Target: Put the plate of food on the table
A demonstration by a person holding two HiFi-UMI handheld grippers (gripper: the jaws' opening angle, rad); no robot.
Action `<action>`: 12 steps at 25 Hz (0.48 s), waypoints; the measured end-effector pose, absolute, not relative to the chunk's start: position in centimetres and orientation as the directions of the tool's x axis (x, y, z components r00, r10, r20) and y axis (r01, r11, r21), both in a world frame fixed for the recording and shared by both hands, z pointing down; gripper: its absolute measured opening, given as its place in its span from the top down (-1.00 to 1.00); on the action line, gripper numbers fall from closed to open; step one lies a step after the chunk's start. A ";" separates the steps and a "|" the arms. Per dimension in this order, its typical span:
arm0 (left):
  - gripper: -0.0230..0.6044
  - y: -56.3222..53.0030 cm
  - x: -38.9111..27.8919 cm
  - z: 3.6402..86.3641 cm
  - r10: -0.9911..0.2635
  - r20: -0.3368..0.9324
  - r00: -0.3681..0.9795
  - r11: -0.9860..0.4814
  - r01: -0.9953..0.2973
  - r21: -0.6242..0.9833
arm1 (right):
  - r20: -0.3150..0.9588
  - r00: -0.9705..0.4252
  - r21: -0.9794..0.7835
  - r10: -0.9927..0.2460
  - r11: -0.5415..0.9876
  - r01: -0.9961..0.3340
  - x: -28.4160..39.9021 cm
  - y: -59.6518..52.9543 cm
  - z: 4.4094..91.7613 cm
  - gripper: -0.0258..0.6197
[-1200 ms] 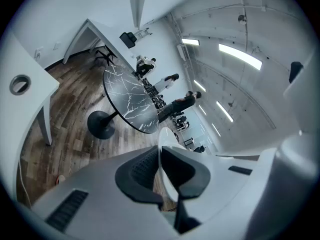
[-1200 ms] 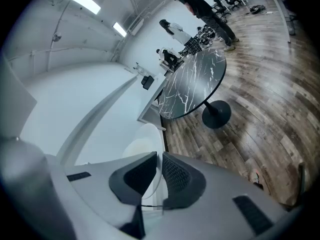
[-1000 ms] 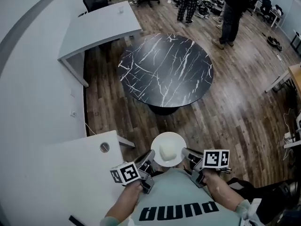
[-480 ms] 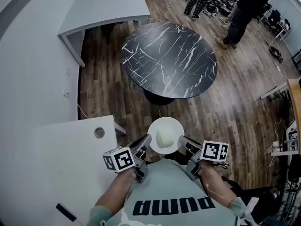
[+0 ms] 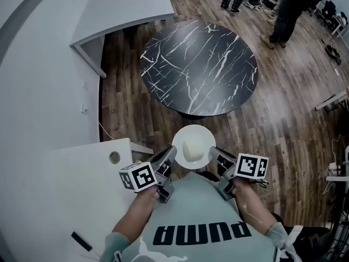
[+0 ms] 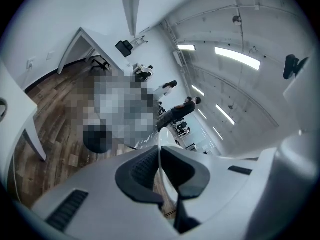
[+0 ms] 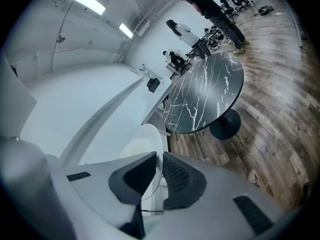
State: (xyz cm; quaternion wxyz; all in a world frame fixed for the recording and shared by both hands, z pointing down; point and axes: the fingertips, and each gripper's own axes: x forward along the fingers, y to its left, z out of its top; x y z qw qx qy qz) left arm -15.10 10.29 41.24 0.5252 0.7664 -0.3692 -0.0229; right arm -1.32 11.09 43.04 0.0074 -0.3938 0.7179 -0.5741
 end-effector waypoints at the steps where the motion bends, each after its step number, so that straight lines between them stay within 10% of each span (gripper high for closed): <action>1: 0.84 9.6 -14.4 41.1 -0.591 0.355 0.725 -0.180 -0.547 0.818 | 0.436 -0.691 -0.832 -0.576 0.034 -0.553 -0.6 10.5 42.9 0.79; 12: 0.84 4.8 -6.9 41.7 -0.589 0.406 0.699 -0.163 -0.594 0.788 | 0.411 -0.707 -0.843 -0.575 0.054 -0.535 6.8 5.3 43.6 0.79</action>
